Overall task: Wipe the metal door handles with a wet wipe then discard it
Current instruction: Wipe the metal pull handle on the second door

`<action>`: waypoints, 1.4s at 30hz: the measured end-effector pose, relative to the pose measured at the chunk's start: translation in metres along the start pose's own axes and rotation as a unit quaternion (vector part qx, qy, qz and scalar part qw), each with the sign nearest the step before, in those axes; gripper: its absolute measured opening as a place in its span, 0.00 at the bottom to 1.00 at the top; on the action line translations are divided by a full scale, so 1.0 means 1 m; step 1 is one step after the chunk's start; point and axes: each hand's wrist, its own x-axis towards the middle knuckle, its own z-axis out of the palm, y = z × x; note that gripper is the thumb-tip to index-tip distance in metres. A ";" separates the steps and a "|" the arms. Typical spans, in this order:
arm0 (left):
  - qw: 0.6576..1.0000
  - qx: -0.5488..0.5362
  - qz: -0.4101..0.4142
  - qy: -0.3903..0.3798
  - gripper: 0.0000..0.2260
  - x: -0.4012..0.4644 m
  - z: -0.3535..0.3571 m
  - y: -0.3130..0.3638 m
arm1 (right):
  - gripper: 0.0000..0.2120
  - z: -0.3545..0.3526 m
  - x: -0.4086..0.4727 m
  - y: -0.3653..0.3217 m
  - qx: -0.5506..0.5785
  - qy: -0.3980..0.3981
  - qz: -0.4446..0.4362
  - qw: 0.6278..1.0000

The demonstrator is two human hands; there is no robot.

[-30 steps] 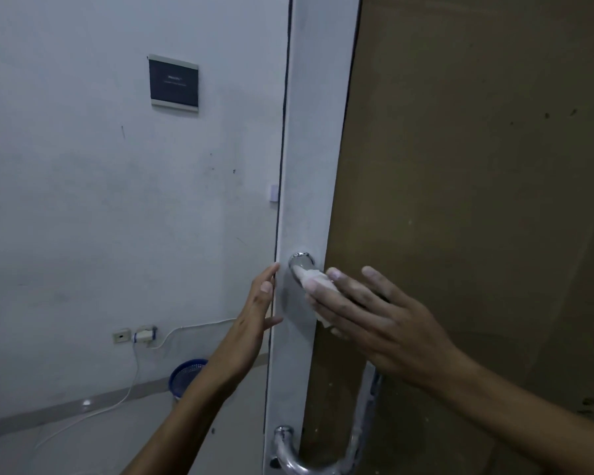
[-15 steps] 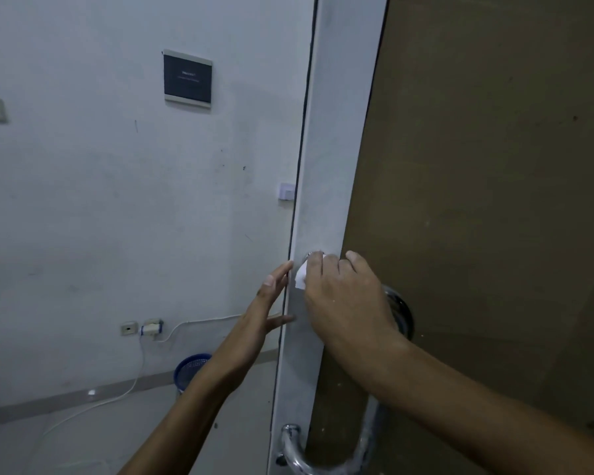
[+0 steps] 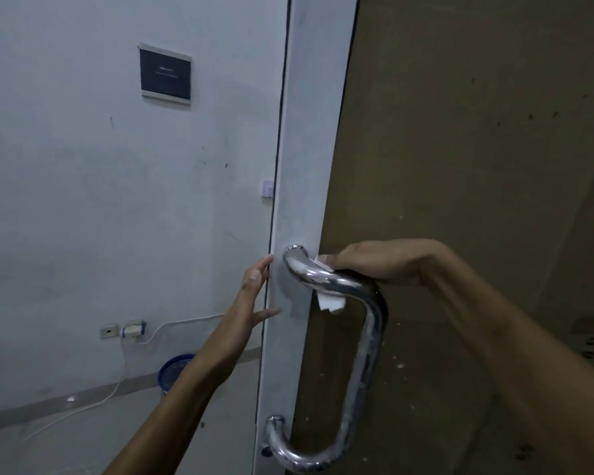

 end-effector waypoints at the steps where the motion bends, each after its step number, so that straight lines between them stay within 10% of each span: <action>1: 1.000 0.001 -0.001 -0.004 0.25 0.001 -0.001 -0.001 | 0.24 -0.001 0.001 0.011 0.014 -0.001 0.013 1.000; 9: 1.000 0.004 0.002 -0.014 0.22 0.001 -0.006 -0.001 | 0.19 0.015 0.002 0.083 0.377 -0.105 -0.038 0.920; 16: 1.000 0.018 0.004 -0.011 0.19 0.002 -0.007 -0.004 | 0.26 0.099 -0.008 0.119 0.517 0.138 -0.168 0.828; 21: 1.000 0.029 0.007 -0.009 0.23 0.004 -0.007 -0.009 | 0.21 0.156 -0.003 0.100 0.458 0.428 -0.143 0.766; 29: 0.999 0.033 0.004 -0.001 0.23 0.005 -0.007 -0.009 | 0.27 0.187 0.005 0.074 0.151 0.680 -0.067 0.714; 42: 0.999 0.036 0.009 0.006 0.25 0.004 -0.004 -0.006 | 0.16 0.116 0.004 0.060 -0.199 0.637 -0.220 0.712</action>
